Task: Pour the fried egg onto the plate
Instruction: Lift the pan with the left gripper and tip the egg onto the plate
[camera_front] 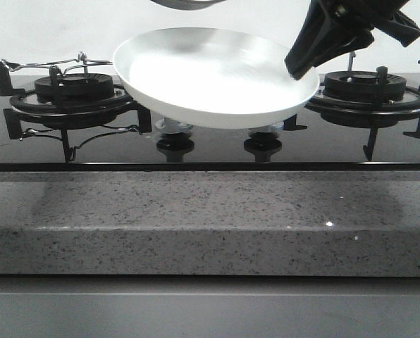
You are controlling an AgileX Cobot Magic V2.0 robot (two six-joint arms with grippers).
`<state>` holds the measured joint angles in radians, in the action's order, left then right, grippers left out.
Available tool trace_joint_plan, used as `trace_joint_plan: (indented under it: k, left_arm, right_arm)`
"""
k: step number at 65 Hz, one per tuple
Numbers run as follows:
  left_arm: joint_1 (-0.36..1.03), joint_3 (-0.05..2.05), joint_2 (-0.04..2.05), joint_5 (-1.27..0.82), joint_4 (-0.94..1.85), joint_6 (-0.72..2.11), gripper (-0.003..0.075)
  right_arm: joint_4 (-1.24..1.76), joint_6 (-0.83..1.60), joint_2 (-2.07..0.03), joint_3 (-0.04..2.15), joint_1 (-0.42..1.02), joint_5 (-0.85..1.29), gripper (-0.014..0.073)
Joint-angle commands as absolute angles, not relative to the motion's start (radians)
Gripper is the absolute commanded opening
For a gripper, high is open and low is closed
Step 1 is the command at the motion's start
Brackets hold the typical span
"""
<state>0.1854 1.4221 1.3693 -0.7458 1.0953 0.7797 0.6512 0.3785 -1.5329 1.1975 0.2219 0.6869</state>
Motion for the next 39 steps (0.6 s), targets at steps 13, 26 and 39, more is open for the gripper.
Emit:
trace_joint_plan:
  k: [13, 26, 39]
  left_arm:
    - [0.343, 1.455, 1.281, -0.609, 0.93, 0.786, -0.0019]
    - [0.435, 1.453, 1.281, -0.5, 0.797, 0.786, -0.0019]
    - [0.469, 1.453, 1.281, -0.431, 0.726, 0.786, -0.0019]
  right_arm:
    - [0.693, 0.387, -1.491, 1.224, 0.222, 0.648, -0.0057]
    - [0.693, 0.387, -1.491, 1.224, 0.222, 0.648, -0.0057]
    - [0.693, 0.387, -1.491, 1.224, 0.222, 0.648, -0.0057]
